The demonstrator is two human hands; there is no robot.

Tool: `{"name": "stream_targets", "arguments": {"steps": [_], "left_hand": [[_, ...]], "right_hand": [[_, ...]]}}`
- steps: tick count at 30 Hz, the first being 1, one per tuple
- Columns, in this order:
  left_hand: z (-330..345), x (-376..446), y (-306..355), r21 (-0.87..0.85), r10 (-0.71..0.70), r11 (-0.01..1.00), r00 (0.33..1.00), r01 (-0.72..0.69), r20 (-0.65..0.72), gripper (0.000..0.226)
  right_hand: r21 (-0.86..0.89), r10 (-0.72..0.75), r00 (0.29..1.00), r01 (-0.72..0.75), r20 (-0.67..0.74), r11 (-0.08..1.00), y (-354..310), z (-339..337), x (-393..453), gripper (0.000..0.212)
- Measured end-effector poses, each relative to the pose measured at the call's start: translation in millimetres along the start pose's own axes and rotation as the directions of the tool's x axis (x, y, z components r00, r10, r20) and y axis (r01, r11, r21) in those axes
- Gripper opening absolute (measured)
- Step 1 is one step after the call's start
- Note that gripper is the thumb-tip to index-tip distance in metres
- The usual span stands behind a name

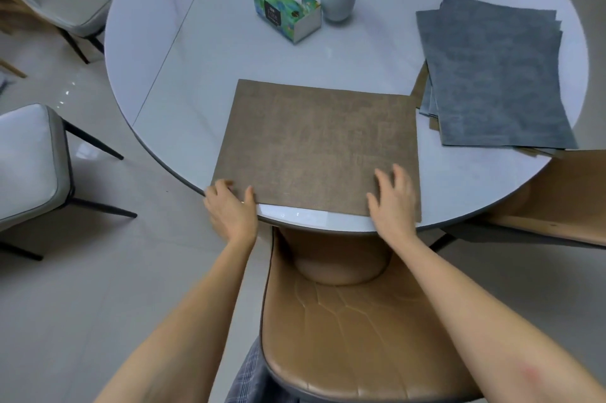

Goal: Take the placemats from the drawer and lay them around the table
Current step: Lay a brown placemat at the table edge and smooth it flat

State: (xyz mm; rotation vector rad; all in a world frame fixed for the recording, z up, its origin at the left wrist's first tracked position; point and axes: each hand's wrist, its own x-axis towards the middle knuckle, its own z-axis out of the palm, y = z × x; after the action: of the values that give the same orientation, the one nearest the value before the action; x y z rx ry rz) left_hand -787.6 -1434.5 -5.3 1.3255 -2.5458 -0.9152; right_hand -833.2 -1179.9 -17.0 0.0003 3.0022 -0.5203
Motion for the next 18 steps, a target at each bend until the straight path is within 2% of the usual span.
{"name": "stream_targets", "arguments": {"steps": [1,3,5,7,12,18], "left_hand": [[-3,8,-7,0.023,0.067,0.998,0.998,-0.066,-0.015,0.037],[-8,24,-20,0.068,0.146,0.987,0.989,-0.148,0.04,0.041],[-10,37,-29,0.051,0.168,0.984,0.982,-0.173,0.083,0.034],[-12,45,-32,0.007,0.143,0.99,0.987,-0.144,0.072,0.029],[-18,67,-36,-0.205,-0.102,0.971,0.989,0.122,0.106,0.016],[-28,85,-40,-0.281,-0.163,0.933,0.96,0.224,0.227,0.011]], "right_hand": [[0.005,-0.104,0.992,0.104,0.073,0.995,-15,6,-2,0.055],[0.003,-0.256,0.944,0.261,0.21,0.965,-44,22,-7,0.064],[-0.02,-0.293,0.907,0.313,0.301,0.949,-67,36,-10,0.071],[-0.04,-0.255,0.902,0.286,0.349,0.957,-80,47,-10,0.075],[-0.058,-0.179,0.913,0.214,0.366,0.975,-92,56,-9,0.08],[-0.074,-0.16,0.911,0.202,0.381,0.977,-92,59,-9,0.08]]}}
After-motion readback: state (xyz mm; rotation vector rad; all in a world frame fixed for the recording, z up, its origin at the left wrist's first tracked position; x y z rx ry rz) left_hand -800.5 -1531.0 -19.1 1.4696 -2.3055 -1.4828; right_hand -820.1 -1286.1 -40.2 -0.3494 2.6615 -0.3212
